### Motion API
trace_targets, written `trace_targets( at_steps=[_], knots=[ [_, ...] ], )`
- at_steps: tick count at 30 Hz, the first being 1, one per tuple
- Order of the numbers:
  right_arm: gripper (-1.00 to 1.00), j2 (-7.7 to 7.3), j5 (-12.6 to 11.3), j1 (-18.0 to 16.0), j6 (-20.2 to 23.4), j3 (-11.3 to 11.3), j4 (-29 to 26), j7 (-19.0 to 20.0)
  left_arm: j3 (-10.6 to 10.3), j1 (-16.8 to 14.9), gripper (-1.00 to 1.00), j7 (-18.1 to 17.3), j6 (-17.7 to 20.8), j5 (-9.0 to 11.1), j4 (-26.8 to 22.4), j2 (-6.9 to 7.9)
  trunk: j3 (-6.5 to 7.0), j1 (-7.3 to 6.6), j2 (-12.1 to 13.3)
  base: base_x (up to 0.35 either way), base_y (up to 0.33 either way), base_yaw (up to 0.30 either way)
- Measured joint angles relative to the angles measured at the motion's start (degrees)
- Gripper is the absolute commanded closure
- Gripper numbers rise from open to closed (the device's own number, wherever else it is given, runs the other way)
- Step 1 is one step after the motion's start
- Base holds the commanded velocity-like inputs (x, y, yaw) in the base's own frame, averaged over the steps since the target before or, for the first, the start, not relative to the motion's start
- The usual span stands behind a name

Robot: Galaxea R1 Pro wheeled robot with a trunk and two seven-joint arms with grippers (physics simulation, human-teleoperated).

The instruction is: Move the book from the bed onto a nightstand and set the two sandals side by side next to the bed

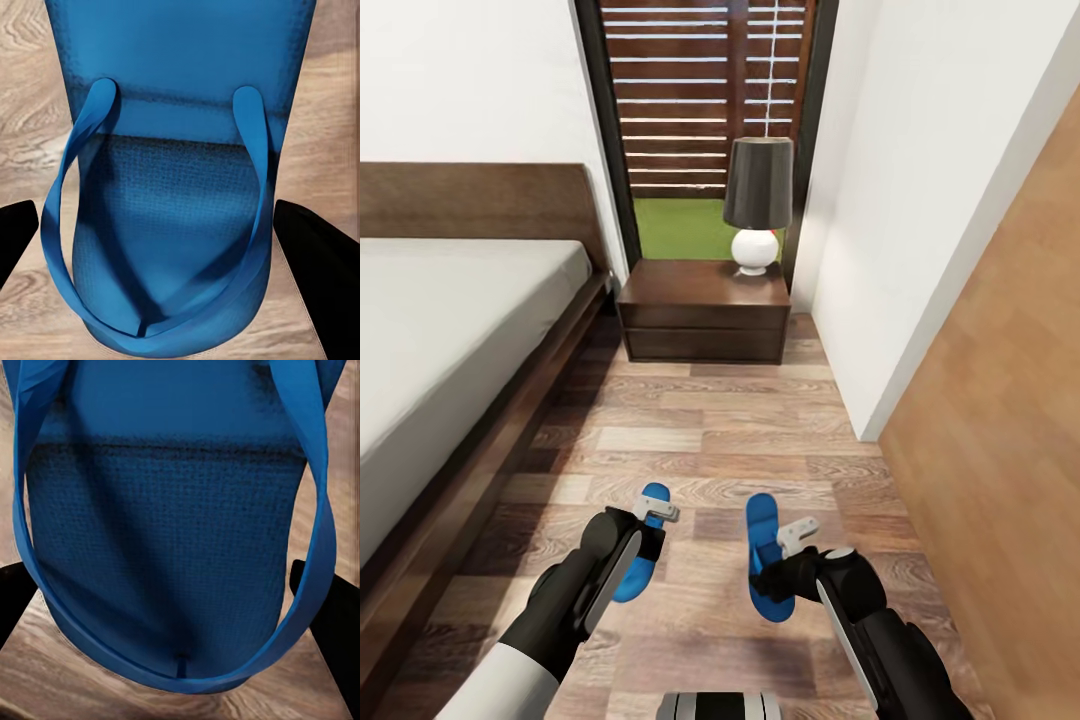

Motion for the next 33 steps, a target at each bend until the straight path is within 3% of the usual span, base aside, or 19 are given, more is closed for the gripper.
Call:
trace_targets(
  at_steps=[33],
  knots=[
    [1.00,0.00,-0.06,0.02,-0.01,0.08,0.08,0.00,0.00,0.00,1.00,0.00,0.01,0.00,0.01,0.00,0.00,0.00,0.00,0.129,-0.010,0.000]
  ],
)
